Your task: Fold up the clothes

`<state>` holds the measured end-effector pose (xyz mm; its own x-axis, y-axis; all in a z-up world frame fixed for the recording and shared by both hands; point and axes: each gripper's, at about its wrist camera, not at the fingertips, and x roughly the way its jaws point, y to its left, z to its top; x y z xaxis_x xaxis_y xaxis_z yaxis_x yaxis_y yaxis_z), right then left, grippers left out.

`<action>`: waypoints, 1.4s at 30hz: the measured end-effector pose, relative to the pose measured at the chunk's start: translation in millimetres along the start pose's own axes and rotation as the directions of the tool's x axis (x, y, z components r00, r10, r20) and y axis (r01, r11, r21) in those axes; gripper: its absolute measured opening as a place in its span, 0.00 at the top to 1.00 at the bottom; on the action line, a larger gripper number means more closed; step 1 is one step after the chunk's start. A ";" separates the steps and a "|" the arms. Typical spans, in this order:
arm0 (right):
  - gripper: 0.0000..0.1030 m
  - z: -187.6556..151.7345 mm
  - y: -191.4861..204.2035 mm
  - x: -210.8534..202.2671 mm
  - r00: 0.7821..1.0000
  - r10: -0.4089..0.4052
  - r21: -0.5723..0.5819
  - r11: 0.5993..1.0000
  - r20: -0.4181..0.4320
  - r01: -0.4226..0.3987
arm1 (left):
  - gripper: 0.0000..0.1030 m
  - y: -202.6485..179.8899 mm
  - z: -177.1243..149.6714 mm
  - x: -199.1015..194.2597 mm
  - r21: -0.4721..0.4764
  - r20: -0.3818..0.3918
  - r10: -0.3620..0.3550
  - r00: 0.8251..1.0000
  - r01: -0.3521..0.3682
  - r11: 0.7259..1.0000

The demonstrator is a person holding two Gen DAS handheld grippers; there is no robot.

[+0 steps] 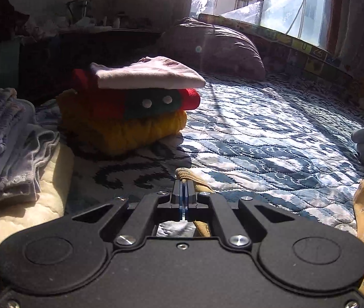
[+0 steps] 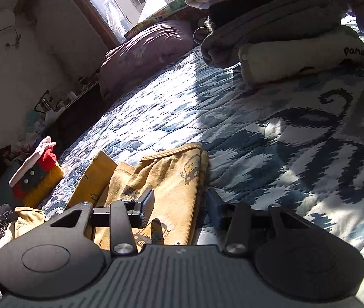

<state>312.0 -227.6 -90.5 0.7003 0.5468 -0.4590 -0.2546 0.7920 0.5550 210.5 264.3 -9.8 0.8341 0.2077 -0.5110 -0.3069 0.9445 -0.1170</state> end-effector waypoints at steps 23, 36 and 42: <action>0.57 -0.9 1.0 1.3 1.000 -0.006 -0.006 1.000 0.000 0.006 | 0.74 -15.8 2.9 28.9 0.110 -0.061 0.027 0.998 -0.020 0.994; 0.56 -0.4 -4.1 3.2 1.000 0.009 0.018 1.000 0.004 -0.009 | 0.86 -11.6 -1.0 58.3 0.097 -0.106 -0.034 0.994 0.044 0.994; 0.60 -0.4 -5.4 2.4 1.000 0.003 0.025 1.000 0.013 -0.003 | 0.48 -9.5 -1.0 51.5 0.113 -0.079 0.046 0.996 -0.037 0.993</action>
<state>314.7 -230.5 -94.9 0.7082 0.5455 -0.4482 -0.2399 0.7830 0.5740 255.9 265.8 -35.9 0.7799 0.2304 -0.5819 -0.2838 0.9589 -0.0006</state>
